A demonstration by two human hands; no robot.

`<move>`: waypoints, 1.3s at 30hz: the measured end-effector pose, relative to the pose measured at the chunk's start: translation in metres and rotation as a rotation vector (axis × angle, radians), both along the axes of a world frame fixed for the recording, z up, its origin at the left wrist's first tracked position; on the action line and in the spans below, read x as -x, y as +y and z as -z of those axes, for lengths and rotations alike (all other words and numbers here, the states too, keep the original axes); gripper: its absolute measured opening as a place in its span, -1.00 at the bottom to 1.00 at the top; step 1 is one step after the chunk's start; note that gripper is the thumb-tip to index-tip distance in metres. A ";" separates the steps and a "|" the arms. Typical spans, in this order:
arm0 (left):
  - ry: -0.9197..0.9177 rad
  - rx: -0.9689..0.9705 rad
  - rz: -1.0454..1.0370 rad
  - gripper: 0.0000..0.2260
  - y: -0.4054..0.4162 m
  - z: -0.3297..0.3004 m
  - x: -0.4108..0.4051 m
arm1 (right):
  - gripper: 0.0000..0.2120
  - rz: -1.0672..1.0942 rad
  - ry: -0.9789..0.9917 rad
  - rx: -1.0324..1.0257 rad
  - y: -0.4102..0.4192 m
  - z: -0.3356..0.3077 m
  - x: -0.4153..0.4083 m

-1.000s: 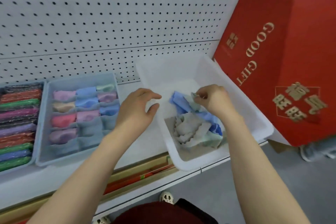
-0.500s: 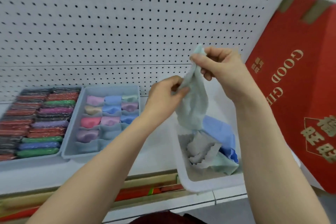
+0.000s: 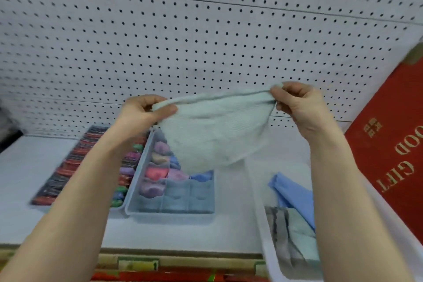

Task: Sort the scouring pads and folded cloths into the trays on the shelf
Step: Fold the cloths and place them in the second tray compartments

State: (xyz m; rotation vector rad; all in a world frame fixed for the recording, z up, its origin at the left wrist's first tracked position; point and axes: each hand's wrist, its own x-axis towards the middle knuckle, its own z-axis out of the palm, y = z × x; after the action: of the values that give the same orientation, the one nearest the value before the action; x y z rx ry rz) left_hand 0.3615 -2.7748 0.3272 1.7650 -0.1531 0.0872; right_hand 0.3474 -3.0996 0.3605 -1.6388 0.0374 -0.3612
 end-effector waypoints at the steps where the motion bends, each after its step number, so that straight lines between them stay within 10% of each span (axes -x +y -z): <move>1: -0.003 0.041 -0.037 -0.95 0.008 0.002 -0.003 | -0.96 -0.019 0.014 0.004 0.004 0.004 -0.003; 9: -0.017 0.252 -0.186 -0.93 0.034 0.016 -0.014 | -0.90 0.041 0.097 0.046 0.037 0.028 -0.024; 14: -0.115 0.048 -0.052 -0.98 0.013 0.018 -0.011 | -0.31 -0.139 0.138 0.753 0.081 0.028 -0.016; 17: -0.232 -0.132 0.040 -0.93 -0.016 0.015 -0.009 | -0.47 -0.406 0.088 0.621 0.128 0.037 -0.019; 24: -0.107 -0.342 0.023 -0.76 0.006 0.043 -0.010 | -0.76 -0.298 0.068 0.225 0.121 0.037 -0.037; 34: 0.042 0.012 -0.236 -0.94 0.050 0.071 -0.015 | -0.89 -0.215 0.055 -0.020 0.093 0.037 -0.037; 39: -0.001 -0.069 -0.311 -0.92 0.043 0.067 -0.023 | -0.90 -0.759 0.190 0.108 0.101 0.040 -0.018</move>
State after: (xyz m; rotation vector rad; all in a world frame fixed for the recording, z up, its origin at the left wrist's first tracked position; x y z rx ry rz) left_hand 0.3849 -2.7319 0.2597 1.8465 0.1205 0.3101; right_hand 0.3657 -2.9982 0.3202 -1.6598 -0.4572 0.3783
